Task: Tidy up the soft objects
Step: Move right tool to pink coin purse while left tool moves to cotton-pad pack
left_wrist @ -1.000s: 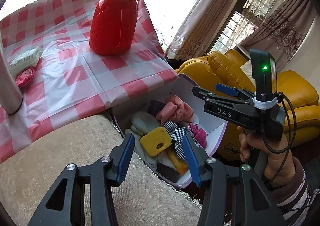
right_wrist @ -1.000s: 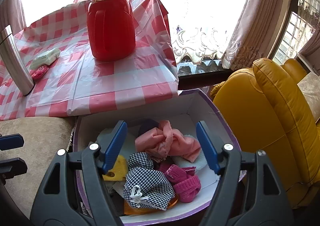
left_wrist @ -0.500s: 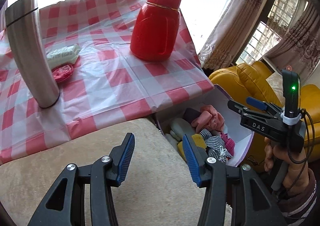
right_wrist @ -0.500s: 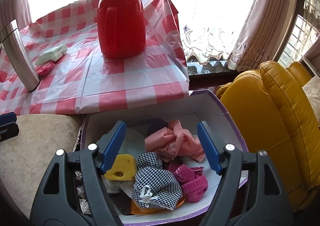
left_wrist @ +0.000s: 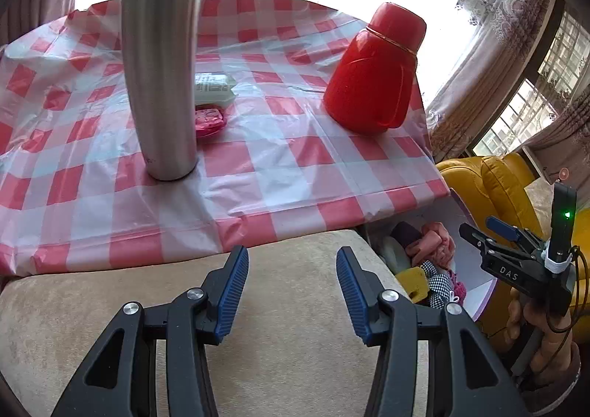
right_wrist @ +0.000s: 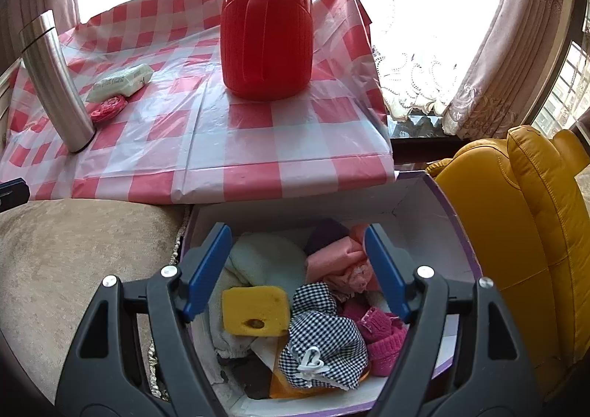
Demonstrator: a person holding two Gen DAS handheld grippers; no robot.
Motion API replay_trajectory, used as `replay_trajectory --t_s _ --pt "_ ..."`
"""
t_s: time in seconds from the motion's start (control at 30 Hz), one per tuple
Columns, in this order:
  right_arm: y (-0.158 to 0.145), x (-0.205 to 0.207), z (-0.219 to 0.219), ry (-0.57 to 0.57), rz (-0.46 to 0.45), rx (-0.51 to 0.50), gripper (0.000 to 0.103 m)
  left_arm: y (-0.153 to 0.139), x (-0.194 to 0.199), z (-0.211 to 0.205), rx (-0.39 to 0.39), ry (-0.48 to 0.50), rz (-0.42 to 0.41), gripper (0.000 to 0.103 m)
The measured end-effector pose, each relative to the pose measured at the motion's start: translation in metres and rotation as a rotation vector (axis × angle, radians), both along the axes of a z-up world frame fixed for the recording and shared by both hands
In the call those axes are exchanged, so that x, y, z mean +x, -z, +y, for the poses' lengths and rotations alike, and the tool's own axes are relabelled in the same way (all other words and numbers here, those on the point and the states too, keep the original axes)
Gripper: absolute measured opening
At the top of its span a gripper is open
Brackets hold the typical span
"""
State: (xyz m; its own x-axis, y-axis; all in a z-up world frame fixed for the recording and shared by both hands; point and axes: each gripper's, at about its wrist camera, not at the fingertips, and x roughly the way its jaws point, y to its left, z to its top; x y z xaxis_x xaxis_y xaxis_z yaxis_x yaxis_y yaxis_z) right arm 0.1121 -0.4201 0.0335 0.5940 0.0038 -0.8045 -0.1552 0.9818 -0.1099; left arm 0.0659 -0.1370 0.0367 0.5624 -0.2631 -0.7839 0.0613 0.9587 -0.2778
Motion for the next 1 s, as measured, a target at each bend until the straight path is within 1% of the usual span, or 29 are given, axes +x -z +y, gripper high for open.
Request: replay_trajectory --t_s 0.3,0.6,0.73,1.0 --pt "0.014 0.006 0.031 -0.062 0.040 0.006 0.078 0.006 0.004 0.040 -0.009 -0.088 0.016 0.051" --pt "0.022 0.024 0.064 -0.134 0.063 0.014 0.078 0.014 0.012 0.078 -0.023 -0.163 0.046 0.051" --pt "0.023 0.033 0.080 -0.167 0.066 0.010 0.079 0.016 0.016 0.092 -0.032 -0.184 0.058 0.051" --pt "0.028 0.051 0.113 -0.235 0.076 -0.006 0.079 0.019 0.028 0.119 -0.025 -0.207 0.070 0.051"
